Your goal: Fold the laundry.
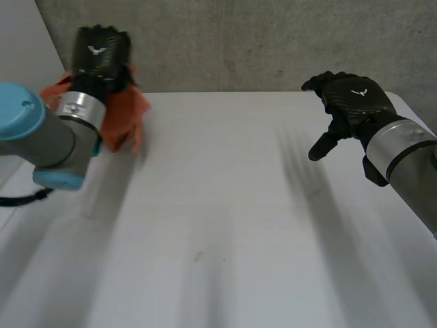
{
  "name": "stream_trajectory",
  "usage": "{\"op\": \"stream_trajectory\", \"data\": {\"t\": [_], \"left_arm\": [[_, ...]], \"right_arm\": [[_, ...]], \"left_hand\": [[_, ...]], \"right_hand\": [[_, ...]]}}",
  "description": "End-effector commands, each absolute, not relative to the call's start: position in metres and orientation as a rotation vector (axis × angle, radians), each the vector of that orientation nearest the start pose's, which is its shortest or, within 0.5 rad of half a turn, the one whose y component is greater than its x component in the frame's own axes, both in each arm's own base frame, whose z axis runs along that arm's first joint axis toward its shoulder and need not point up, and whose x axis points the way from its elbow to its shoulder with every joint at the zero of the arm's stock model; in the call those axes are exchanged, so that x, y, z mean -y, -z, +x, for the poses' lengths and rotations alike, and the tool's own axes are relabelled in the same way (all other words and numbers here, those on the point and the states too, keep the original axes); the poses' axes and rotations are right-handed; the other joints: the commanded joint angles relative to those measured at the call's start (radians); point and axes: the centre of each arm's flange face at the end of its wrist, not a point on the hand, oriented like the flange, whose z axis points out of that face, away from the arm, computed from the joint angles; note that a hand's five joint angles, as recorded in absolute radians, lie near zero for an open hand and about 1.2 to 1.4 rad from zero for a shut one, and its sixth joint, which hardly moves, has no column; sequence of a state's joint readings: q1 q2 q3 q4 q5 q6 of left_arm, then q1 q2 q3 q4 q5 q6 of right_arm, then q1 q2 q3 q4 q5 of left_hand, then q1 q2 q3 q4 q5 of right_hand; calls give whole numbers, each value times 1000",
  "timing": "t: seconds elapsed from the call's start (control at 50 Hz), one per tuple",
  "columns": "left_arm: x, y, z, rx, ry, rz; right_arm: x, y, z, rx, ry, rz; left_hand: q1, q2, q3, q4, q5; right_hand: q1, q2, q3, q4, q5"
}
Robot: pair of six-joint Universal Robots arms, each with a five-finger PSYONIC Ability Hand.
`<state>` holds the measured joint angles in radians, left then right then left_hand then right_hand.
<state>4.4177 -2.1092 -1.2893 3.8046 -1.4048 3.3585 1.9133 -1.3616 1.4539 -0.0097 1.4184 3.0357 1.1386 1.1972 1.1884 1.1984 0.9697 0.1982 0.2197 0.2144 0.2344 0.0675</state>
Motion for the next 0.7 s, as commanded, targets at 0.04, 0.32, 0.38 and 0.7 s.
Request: {"op": "stream_trajectory", "data": {"t": [0.04, 0.32, 0.38, 0.7], "left_arm": [[256, -235, -344, -2406, 2699, 953], [242, -217, -351, -2659, 2524, 1037], [267, -232, -328, -2585, 2564, 885], [288, -191, -262, -2440, 2105, 1003]], "right_arm": [[278, -283, 252, -2025, 1943, -612], [287, -285, 243, -2038, 1980, -623], [285, -284, 246, -2039, 1979, -653], [241, -220, 288, -2139, 1708, -1197]], "left_hand": [[258, 199, 208, 198, 252], [-954, -1013, -1004, -1014, -960], [-949, -1007, -998, -1008, -954], [-869, -928, -919, -929, -875]], "right_hand": [[-24, -45, -40, -60, -68], [-24, -45, -40, -60, -68], [-24, -45, -40, -60, -68], [-24, -45, -40, -60, -68]]}}
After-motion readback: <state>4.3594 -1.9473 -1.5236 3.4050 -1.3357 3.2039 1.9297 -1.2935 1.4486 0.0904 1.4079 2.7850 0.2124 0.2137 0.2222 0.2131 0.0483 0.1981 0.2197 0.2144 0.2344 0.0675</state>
